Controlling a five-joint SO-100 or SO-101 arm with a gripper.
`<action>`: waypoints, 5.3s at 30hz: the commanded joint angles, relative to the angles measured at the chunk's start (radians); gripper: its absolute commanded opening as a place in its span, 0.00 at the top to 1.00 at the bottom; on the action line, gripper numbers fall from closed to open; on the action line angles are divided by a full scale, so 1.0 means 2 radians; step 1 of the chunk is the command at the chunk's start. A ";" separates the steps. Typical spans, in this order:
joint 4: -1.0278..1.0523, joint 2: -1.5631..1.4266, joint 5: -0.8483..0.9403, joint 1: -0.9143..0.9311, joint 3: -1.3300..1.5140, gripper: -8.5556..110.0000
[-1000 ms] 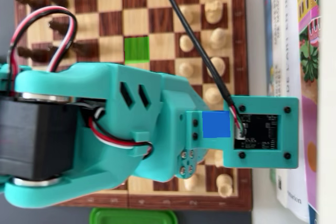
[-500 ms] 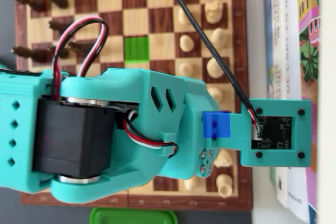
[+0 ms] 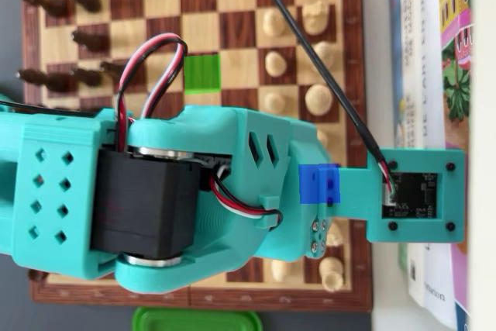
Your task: Play chess
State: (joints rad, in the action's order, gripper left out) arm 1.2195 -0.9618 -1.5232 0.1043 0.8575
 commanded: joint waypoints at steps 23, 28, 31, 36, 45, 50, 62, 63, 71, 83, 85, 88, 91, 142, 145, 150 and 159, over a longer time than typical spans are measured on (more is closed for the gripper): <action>0.000 0.024 0.002 0.008 -0.048 0.82; 0.000 0.024 0.002 0.008 -0.048 0.82; 0.000 0.024 0.002 0.008 -0.048 0.82; 0.000 0.024 0.002 0.008 -0.048 0.82; 0.000 0.025 0.002 0.008 -0.048 0.82; 0.001 0.025 0.002 0.008 -0.048 0.86; 0.001 0.024 0.012 0.008 -0.048 0.88; 0.001 0.022 0.013 0.008 -0.047 0.89; 0.001 0.021 0.013 0.008 -0.042 0.89; 0.009 -0.093 0.012 0.004 0.040 0.89; 0.009 -0.110 0.012 0.002 0.054 0.89; 0.009 -0.135 0.011 -0.002 0.071 0.89; 0.009 -0.162 0.012 -0.004 0.084 0.89; -0.048 -0.341 -0.071 -0.184 0.433 0.89; -0.048 -0.330 -0.071 -0.184 0.426 0.89; -0.048 -0.328 -0.071 -0.183 0.428 0.89; -0.048 -0.327 -0.071 -0.182 0.432 0.88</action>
State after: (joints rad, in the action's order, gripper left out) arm 1.1336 -1.6107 -1.6598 -0.2592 1.7549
